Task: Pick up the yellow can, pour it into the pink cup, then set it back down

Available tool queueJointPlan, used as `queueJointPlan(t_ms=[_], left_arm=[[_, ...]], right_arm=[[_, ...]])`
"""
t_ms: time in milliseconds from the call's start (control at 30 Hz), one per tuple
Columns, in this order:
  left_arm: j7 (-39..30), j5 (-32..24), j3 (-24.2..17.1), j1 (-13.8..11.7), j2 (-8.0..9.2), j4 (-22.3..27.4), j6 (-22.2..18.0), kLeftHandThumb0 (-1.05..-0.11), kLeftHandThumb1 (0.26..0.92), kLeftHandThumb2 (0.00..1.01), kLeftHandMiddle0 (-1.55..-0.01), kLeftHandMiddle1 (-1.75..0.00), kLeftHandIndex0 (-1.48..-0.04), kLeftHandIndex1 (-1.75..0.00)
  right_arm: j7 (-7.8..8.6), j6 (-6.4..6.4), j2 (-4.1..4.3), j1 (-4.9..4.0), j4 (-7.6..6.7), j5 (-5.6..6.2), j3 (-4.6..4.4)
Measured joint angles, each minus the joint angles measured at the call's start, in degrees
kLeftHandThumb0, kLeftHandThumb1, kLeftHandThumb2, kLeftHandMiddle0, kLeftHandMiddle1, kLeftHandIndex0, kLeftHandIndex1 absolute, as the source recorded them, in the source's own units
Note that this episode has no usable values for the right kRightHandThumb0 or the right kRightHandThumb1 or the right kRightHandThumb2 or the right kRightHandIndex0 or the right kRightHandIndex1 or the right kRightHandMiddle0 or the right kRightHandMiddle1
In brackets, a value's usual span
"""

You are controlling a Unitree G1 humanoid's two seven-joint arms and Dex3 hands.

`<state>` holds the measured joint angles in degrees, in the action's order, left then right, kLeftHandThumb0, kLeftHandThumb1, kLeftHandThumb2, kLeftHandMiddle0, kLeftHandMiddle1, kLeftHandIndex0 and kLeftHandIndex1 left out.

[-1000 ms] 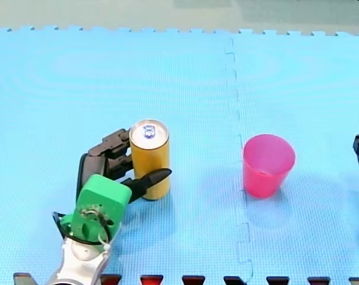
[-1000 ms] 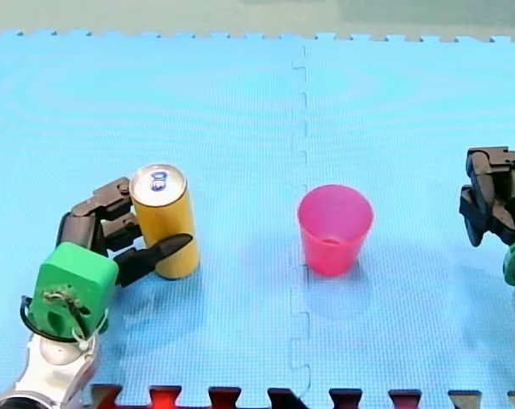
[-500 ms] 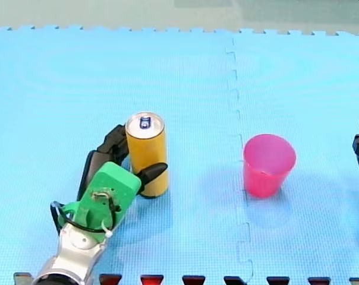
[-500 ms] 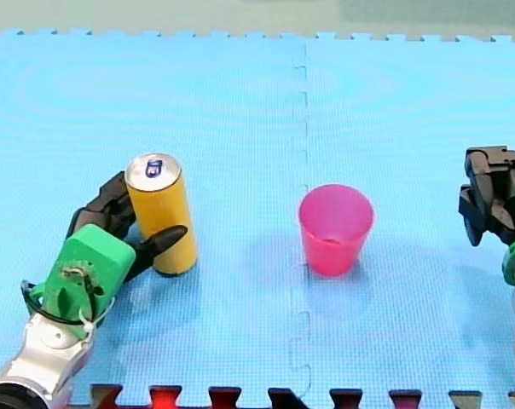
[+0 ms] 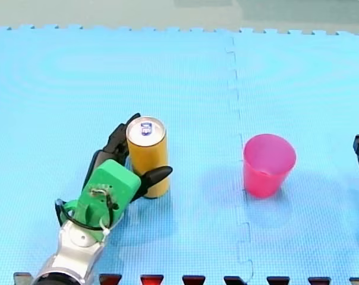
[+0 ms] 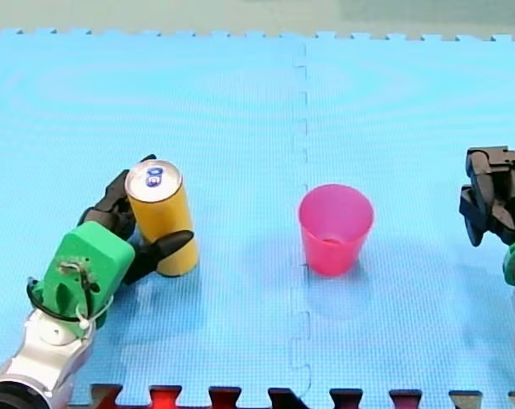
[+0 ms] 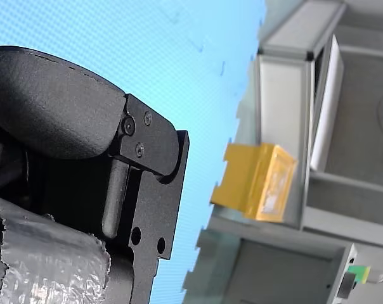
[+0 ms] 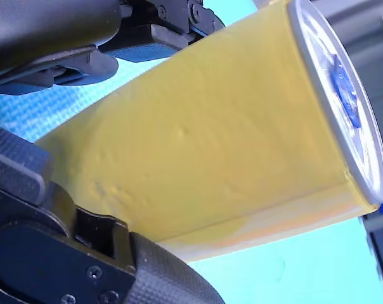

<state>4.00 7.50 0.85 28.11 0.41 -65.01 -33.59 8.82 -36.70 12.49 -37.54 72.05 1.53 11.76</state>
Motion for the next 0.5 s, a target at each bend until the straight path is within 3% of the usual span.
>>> queueJointPlan(t_ms=[233, 500], left_arm=[[-7.6, -4.4, -1.7, -0.7, 0.23, 2.4, 1.3, -1.048, 0.870, 0.03, -0.21, 0.00, -0.22, 0.00], [-21.2, -11.7, -4.3, -2.2, 1.52, 5.9, 3.7, -1.048, 0.881, 0.02, -0.20, 0.00, -0.21, 0.00]], right_arm=[[-0.07, 0.16, 0.00, -0.05, 0.00, -0.11, -0.02], [-0.07, 0.30, -0.12, -0.09, 0.01, -0.30, -0.04]])
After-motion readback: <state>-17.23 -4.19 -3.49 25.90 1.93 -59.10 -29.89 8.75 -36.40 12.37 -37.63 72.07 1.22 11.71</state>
